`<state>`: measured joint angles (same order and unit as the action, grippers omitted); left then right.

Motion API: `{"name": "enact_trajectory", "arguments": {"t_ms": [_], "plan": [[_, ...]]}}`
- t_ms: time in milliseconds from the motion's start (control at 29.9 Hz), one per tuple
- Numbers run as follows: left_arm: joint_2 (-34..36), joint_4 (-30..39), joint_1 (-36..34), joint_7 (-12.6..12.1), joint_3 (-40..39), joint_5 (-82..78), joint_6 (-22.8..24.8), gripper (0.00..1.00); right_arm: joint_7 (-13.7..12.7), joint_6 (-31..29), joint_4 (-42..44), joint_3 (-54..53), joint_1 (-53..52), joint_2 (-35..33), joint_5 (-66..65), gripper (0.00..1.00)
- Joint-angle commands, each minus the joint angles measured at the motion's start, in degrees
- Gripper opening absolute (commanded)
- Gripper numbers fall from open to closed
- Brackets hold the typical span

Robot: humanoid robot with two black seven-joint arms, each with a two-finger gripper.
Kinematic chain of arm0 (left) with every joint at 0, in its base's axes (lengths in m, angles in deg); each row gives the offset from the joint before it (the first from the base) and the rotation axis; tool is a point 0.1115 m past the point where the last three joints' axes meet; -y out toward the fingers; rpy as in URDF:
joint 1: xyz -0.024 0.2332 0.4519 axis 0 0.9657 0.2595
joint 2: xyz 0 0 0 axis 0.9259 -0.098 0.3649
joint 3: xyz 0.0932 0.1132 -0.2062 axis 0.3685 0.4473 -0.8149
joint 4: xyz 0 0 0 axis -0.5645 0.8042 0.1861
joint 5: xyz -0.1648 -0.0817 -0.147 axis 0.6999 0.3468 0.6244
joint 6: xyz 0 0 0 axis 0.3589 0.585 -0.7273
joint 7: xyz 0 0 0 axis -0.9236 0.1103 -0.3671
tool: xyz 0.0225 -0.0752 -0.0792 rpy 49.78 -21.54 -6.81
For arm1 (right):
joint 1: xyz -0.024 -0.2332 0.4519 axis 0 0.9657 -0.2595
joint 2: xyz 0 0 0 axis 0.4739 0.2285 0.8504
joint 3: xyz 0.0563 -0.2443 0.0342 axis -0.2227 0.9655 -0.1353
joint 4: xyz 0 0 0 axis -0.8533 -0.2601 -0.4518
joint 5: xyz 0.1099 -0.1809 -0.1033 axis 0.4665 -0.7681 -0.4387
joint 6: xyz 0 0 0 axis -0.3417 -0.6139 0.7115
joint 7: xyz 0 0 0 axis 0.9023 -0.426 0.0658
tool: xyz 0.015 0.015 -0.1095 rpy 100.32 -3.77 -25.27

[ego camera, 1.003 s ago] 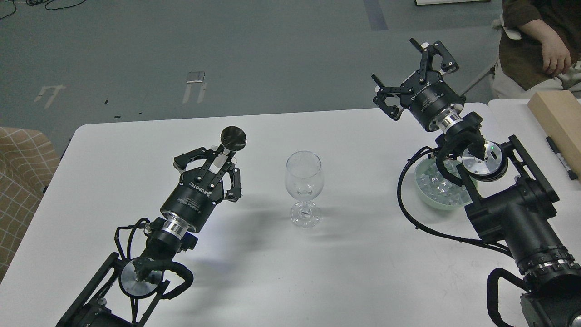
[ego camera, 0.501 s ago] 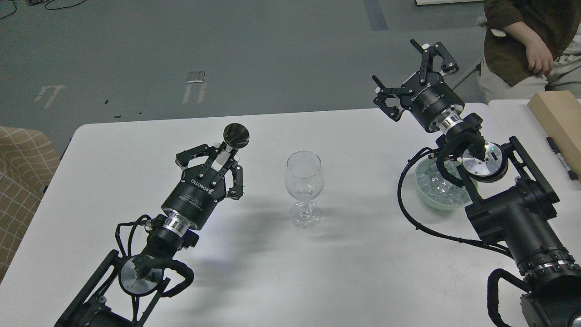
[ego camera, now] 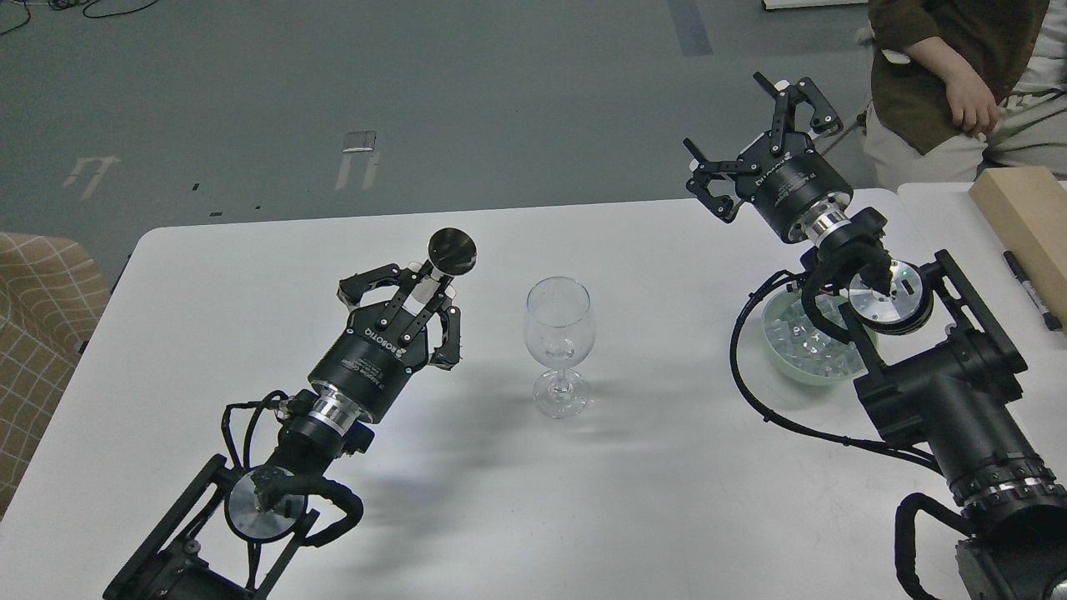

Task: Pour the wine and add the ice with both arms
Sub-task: 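Bring the held jigger above the wine glass rim, then tilt the jigger over the wine glass with the left gripper to pour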

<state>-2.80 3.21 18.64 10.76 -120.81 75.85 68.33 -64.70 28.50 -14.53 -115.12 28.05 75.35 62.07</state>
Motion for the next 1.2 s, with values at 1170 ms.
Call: {"name": "enact_trajectory", "arguments": {"t_ms": [1170], "plan": [[0.0,0.0,-7.9,-2.1,3.7,-0.1,-1.9,0.0,0.0,0.0,0.1,-0.3,0.0,0.0,0.0,1.0]]}}
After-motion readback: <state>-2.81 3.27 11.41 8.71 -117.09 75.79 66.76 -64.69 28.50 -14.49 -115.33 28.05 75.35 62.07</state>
